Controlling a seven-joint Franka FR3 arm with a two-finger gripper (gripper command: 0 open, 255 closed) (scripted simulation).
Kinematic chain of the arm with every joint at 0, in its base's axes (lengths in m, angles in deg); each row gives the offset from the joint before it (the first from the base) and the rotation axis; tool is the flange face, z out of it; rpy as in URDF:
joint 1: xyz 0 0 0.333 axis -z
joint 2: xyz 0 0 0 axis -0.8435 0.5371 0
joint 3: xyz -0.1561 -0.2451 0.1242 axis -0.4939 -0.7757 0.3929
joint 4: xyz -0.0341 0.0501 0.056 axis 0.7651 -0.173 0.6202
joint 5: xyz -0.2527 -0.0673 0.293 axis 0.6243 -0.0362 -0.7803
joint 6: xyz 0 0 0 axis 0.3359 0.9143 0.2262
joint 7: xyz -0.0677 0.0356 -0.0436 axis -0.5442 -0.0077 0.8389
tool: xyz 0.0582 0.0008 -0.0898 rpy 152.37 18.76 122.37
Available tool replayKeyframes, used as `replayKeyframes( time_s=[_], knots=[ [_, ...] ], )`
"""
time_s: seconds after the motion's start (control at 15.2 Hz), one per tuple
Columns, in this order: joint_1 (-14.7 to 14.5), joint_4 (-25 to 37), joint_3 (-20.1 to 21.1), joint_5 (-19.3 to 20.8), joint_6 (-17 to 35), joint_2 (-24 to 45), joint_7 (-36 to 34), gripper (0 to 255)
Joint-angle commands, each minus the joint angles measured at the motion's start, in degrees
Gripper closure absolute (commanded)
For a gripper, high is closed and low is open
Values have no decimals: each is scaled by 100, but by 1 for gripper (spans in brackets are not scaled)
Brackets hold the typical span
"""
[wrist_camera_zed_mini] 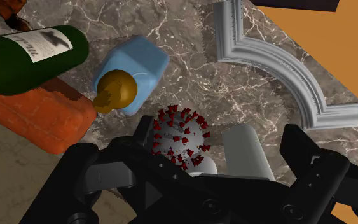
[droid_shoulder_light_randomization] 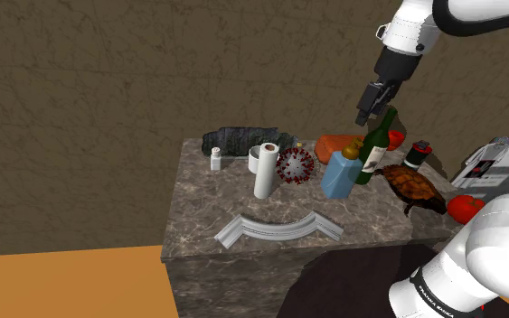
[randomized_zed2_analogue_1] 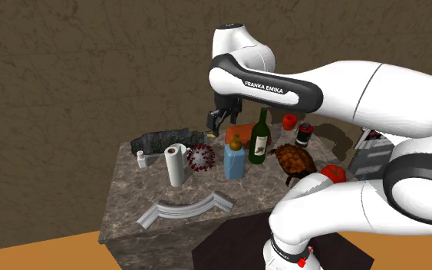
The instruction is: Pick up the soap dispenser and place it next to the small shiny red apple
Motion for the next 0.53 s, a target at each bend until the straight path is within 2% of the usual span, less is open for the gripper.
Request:
replayKeyframes(
  time_s=[0.0, 0.46],
  knots=[
    [0, 0, 0, 0, 0, 0, 0, 0],
    [266, -355, -638, 376, 959, 644, 663, 0]
  ],
)
